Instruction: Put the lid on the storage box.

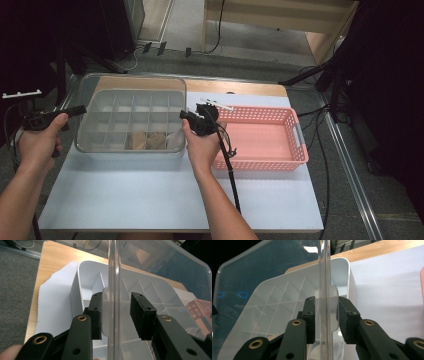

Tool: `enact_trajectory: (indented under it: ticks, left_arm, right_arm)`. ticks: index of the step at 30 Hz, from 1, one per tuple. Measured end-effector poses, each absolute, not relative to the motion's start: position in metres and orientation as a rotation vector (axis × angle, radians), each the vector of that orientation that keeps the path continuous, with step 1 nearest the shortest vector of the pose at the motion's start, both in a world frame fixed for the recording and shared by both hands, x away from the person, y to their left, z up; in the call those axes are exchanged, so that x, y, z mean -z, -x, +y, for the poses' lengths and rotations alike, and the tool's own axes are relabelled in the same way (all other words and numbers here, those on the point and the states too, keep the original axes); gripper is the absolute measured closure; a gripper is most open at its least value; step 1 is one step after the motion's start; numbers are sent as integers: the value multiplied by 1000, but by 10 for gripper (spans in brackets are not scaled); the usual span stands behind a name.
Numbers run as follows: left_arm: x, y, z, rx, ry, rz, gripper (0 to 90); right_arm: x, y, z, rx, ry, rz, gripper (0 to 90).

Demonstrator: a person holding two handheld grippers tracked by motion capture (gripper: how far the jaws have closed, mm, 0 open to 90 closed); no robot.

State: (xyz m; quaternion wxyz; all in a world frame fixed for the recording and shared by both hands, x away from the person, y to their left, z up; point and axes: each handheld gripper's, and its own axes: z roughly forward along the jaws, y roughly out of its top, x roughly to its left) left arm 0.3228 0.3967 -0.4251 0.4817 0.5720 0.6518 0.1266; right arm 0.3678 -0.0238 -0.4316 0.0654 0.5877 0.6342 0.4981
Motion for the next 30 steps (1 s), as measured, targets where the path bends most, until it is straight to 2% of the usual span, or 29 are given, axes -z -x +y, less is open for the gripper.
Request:
enact_trajectory:
  ticks: [14, 24, 27, 30]
  left_arm:
    - [442, -341, 402, -223, -1397, 1633, 642]
    - [455, -347, 401, -202, -1432, 1641, 614]
    - [455, -347, 399, -231, -1437, 1634, 606]
    - [455, -345, 397, -307, -1451, 1633, 602]
  right_arm:
    - [442, -383, -20, -1456, -1841, 1921, 686]
    - [453, -391, -18, -1398, -1884, 1952, 640]
    - [457, -393, -16, -1372, -1871, 1970, 597]
    - [457, -394, -16, -1358, -1854, 1975, 619]
